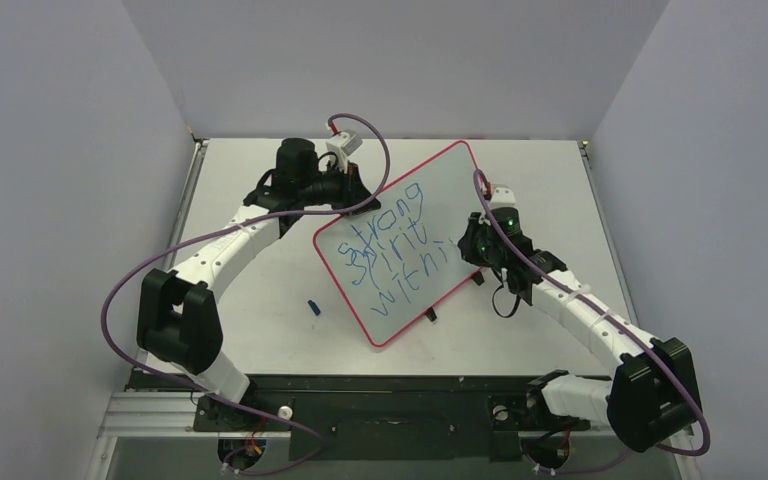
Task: Write a sentence on the whiteboard
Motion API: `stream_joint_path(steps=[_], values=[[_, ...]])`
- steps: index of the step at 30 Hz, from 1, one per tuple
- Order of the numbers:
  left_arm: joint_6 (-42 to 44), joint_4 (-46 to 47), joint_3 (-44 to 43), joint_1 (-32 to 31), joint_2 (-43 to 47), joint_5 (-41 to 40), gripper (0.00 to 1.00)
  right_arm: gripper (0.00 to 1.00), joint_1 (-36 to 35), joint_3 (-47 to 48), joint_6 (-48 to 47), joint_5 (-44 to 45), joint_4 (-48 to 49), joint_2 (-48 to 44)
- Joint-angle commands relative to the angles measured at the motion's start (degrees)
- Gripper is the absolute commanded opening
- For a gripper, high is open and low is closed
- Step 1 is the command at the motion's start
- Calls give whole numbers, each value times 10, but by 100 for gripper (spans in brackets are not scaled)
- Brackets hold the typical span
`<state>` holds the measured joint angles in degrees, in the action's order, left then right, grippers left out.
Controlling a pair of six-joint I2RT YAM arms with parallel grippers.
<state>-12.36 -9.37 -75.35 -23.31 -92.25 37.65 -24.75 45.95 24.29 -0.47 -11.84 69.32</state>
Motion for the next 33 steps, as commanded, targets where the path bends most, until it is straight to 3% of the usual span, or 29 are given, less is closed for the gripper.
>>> stream_joint_path(steps=[1,13,33], values=[[57,-8,3,-16,6,8,0,0,1,-25,2,-6,23,-8],[57,-8,3,-16,8,9,0,0,1,-46,6,-7,24,-15],[58,-9,2,-17,6,8,0,0,6,27,-2,-9,5,8]])
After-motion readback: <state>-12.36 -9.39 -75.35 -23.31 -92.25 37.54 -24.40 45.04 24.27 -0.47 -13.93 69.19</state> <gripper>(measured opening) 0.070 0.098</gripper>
